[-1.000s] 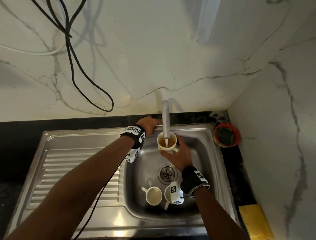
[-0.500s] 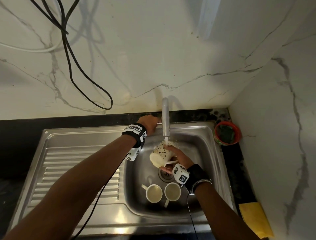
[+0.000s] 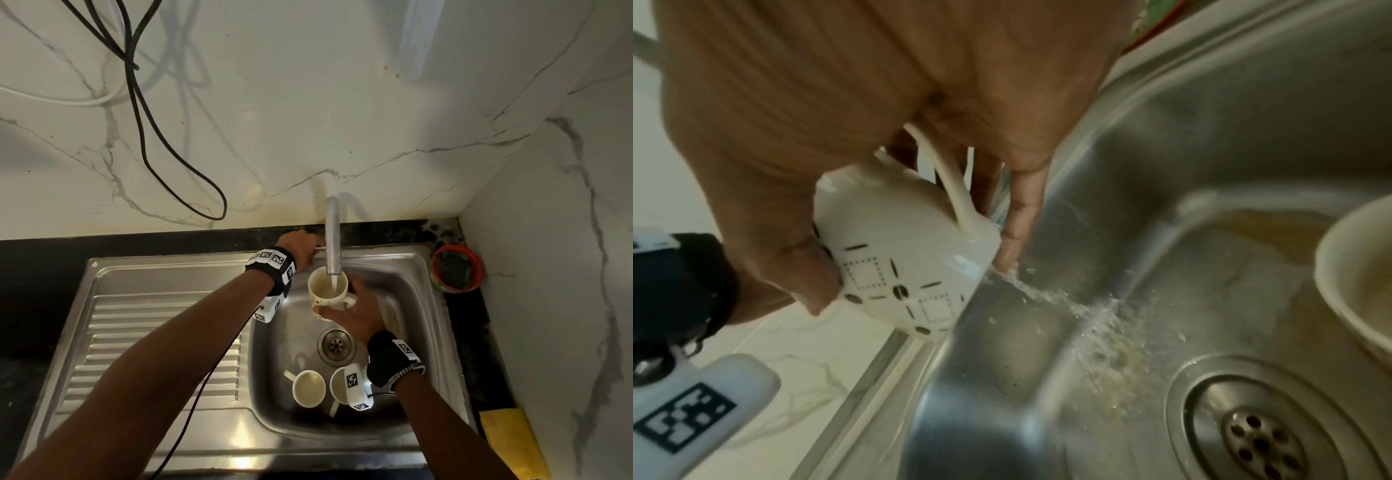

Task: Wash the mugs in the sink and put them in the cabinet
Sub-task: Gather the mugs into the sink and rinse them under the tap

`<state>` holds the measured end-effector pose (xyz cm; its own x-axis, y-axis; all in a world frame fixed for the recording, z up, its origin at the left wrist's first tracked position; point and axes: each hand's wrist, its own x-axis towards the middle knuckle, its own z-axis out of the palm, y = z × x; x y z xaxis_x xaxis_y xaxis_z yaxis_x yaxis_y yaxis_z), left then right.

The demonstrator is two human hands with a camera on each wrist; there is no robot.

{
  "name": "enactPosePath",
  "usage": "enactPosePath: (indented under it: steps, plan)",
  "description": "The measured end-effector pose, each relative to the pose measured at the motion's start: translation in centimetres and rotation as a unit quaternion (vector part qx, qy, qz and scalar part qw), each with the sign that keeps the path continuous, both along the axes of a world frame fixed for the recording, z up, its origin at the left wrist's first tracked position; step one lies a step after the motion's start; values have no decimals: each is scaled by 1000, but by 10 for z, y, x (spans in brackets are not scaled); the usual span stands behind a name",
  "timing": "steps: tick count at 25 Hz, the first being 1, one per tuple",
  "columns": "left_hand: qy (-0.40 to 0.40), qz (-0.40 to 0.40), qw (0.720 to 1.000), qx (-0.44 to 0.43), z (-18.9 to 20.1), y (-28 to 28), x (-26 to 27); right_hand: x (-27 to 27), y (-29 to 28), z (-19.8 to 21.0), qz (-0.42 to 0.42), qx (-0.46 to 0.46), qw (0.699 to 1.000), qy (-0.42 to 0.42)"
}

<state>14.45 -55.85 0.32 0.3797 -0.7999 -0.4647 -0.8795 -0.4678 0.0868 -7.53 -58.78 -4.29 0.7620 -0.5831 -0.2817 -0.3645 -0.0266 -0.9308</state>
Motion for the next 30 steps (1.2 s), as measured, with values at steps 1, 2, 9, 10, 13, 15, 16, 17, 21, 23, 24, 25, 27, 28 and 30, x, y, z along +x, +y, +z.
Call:
enactPosePath:
  steps: [1, 2, 9, 10, 13, 15, 16, 17, 21, 23, 24, 25, 27, 28, 30]
  plan:
    - [1, -2, 1000, -2, -1, 0, 1, 0, -1, 3, 0, -27, 1000, -7]
    - [2, -4, 1000, -4, -1, -1, 1, -1, -3, 4, -11, -39, 999, -14]
    - [-20, -29, 999, -3, -3, 2, 3, -4, -7, 8, 43, -52, 998, 4]
    - [-24, -29, 999, -6, -4, 3, 4, -3, -7, 6, 23, -50, 998, -3]
    - [-29, -19, 999, -10, -2, 8, 7, -4, -8, 5, 34, -66, 997, 4]
    - [-28, -26, 999, 1, 2, 5, 4, -8, -8, 4, 52, -83, 995, 3]
    - [-28, -30, 999, 5, 3, 4, 2, -9, -8, 2, 35, -80, 996, -2]
    - [-29, -33, 999, 10, 5, 3, 1, -9, -8, -1, 8, -72, 997, -5]
    - [-32, -53, 998, 11, 17, 0, 2, -10, -6, -7, 27, -85, 996, 15]
    - [-25, -52, 998, -10, 28, -7, 0, -11, -2, -8, 6, -85, 996, 20]
    - [-16, -44, 999, -19, 33, -10, -3, -10, 1, -9, -23, -74, 997, 15]
    - [-12, -34, 999, -24, 37, -14, -6, -9, 3, -11, -43, -62, 997, 13]
    - [8, -1, 1000, -27, 40, -21, -10, -9, 5, -15, -30, -36, 998, 29]
    - [21, 14, 999, -30, 41, -25, -12, -10, 4, -16, -13, -18, 999, 44]
    - [36, 23, 998, -37, 41, -25, -14, -13, 1, -15, -10, 85, 994, 72]
